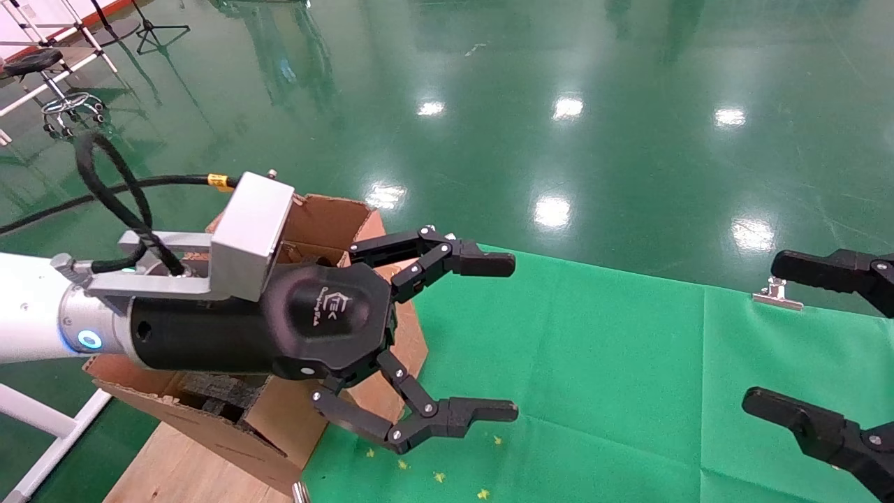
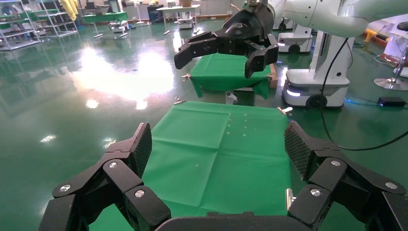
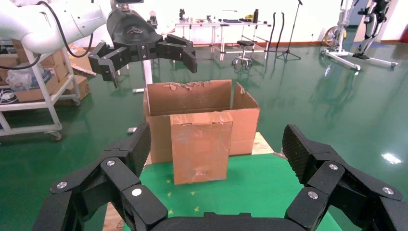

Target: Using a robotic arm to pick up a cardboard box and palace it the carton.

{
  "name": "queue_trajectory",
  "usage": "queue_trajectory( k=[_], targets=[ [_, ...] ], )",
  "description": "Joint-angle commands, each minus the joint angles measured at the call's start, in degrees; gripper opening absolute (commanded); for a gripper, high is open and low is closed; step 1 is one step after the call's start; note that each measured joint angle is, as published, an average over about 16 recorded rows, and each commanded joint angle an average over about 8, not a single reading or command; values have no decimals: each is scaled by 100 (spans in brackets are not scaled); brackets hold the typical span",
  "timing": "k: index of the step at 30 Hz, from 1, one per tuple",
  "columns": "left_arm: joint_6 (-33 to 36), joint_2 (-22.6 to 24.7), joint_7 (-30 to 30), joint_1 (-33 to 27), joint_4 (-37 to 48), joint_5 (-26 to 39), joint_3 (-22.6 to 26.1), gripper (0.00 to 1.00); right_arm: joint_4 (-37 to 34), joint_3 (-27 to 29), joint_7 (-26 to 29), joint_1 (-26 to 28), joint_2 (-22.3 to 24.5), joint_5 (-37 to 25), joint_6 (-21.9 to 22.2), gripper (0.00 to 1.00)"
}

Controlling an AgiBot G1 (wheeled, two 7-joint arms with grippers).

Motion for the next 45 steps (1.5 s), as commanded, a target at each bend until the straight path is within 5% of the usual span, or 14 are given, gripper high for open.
queue_trajectory(
  k=[1,12,14,20,22,29,38,45],
  targets=[
    [0,0,0,0,0,0,0,100,0,0,0,0,0,0,0,100],
    [1,-1,2,1,-1,2,-1,100,0,0,0,0,0,0,0,100],
    [0,-10,8,-6,-8,27,4,100,0,0,0,0,0,0,0,85],
    [46,-173,-109,-396,-196,756,230,100,0,0,0,0,0,0,0,10],
    [84,-218,-254,-695,-260,1216,396,100,0,0,0,0,0,0,0,0],
    [182,-105,-839,-1629,-221,2519,934,100,-1,0,0,-1,1,1,1,0],
    [147,-73,-1056,-1883,-178,3004,1111,100,-2,0,0,-2,1,3,2,0],
    [296,-3,-2383,-2710,-273,4526,1685,100,-2,0,0,-2,1,3,2,0]
  ],
)
